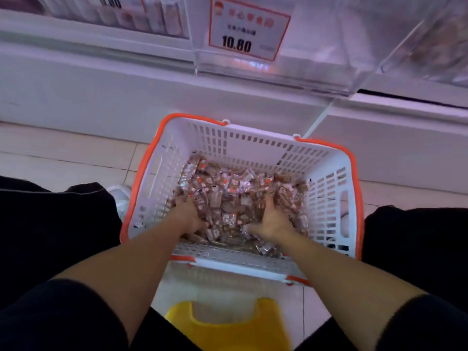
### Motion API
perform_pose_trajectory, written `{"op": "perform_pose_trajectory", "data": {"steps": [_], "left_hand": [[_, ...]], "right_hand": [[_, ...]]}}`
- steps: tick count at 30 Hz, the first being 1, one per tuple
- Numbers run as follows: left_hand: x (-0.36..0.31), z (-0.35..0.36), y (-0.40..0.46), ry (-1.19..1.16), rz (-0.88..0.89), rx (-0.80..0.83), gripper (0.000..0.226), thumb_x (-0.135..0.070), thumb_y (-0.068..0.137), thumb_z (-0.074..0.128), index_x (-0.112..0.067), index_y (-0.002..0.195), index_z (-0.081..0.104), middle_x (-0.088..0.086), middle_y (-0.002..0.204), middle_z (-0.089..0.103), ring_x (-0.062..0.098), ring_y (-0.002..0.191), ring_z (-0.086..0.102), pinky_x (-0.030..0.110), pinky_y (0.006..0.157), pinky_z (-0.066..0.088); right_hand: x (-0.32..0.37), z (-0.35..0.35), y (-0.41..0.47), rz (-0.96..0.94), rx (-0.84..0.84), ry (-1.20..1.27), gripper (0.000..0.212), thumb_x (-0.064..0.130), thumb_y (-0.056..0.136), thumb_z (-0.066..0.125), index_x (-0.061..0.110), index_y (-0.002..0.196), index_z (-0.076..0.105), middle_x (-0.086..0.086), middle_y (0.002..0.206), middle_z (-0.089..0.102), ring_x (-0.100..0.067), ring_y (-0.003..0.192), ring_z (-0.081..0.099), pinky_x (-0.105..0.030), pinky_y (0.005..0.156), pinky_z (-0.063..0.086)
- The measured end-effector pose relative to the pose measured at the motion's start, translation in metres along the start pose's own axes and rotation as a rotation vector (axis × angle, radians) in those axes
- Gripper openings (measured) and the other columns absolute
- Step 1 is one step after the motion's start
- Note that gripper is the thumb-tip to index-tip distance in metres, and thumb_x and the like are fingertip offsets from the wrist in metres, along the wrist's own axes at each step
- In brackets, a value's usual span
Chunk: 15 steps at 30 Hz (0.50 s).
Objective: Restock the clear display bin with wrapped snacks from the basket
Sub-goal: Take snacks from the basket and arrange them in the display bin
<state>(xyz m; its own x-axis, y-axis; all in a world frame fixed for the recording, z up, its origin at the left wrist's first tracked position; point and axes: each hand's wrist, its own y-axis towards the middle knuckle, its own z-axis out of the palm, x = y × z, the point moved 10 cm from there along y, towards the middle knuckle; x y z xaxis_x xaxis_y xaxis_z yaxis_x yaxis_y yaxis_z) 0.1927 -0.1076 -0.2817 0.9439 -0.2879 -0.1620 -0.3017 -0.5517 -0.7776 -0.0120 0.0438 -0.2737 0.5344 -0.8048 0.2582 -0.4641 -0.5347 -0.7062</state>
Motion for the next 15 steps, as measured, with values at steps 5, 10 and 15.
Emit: {"op": "perform_pose_trajectory", "data": {"steps": [5,10,15], "left_hand": [[-0.018,0.018,0.002,0.282,0.058,0.107,0.101,-0.058,0.070,0.079,-0.013,0.147,0.033,0.020,0.150,0.030,0.038,0.135,0.038,0.044,0.111,0.037],[-0.023,0.010,0.001,0.273,0.173,-0.008,0.061,-0.021,0.083,0.074,-0.011,0.134,0.043,0.019,0.131,0.056,0.035,0.118,0.056,0.044,0.100,0.048],[-0.019,-0.003,-0.002,0.163,0.145,-0.030,0.045,-0.025,0.086,0.072,-0.010,0.125,0.055,0.013,0.120,0.064,0.029,0.109,0.061,0.039,0.095,0.051]], "right_hand": [[0.025,-0.013,0.027,-0.013,-0.079,-0.038,0.086,0.051,0.076,0.079,0.010,0.140,0.039,-0.012,0.129,0.057,-0.033,0.111,0.060,-0.040,0.087,0.054],[0.054,-0.004,0.032,-0.124,-0.103,-0.236,0.027,0.020,0.086,0.073,0.014,0.106,0.055,-0.008,0.101,0.064,-0.030,0.092,0.065,-0.040,0.077,0.057],[0.045,-0.010,0.040,-0.126,-0.030,0.077,0.016,0.018,0.085,0.073,0.012,0.078,0.060,-0.012,0.086,0.067,-0.020,0.072,0.062,-0.026,0.061,0.045]]}}
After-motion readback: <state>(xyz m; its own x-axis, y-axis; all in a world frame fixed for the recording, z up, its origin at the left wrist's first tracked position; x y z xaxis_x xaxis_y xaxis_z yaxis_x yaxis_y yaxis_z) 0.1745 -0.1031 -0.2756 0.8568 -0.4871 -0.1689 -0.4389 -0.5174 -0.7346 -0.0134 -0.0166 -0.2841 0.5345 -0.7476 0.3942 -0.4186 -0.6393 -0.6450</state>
